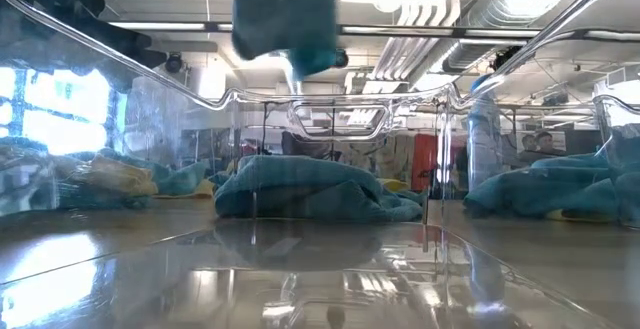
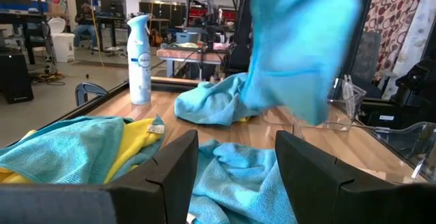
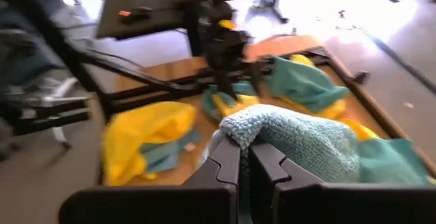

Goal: Sort microfiber towel by color & place in baskets
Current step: Put the blue towel into the left transparent bin

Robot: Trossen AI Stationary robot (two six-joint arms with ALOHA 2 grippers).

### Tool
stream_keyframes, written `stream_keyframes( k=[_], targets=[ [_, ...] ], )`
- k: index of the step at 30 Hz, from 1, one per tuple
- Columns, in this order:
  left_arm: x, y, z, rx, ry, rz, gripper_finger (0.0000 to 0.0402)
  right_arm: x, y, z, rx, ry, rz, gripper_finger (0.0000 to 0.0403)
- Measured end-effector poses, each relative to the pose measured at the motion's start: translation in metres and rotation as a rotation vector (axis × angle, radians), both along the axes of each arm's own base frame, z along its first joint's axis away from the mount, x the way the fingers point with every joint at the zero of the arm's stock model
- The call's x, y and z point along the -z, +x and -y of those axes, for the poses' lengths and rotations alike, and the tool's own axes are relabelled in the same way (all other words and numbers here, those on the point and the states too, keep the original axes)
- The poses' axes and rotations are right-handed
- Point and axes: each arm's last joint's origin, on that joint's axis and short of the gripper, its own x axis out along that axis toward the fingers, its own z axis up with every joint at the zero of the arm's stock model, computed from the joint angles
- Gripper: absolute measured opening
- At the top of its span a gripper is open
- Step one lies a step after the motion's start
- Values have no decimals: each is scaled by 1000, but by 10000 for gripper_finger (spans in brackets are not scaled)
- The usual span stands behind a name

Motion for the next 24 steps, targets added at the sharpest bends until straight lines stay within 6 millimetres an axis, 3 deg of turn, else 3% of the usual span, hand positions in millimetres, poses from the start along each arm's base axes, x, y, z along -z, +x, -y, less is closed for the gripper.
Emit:
stream_keyframes(
  k=[13, 19, 24],
  targets=[
    [0, 0, 0, -1, 0, 1, 186, 15, -10, -67, -93, 14, -19, 0],
    [0, 0, 0, 0, 0, 0, 186, 50, 17, -88, -115, -10, -130, 0],
    [0, 0, 0, 0, 0, 0, 186, 93, 38, -102, -130, -43, -316, 0]
  ],
)
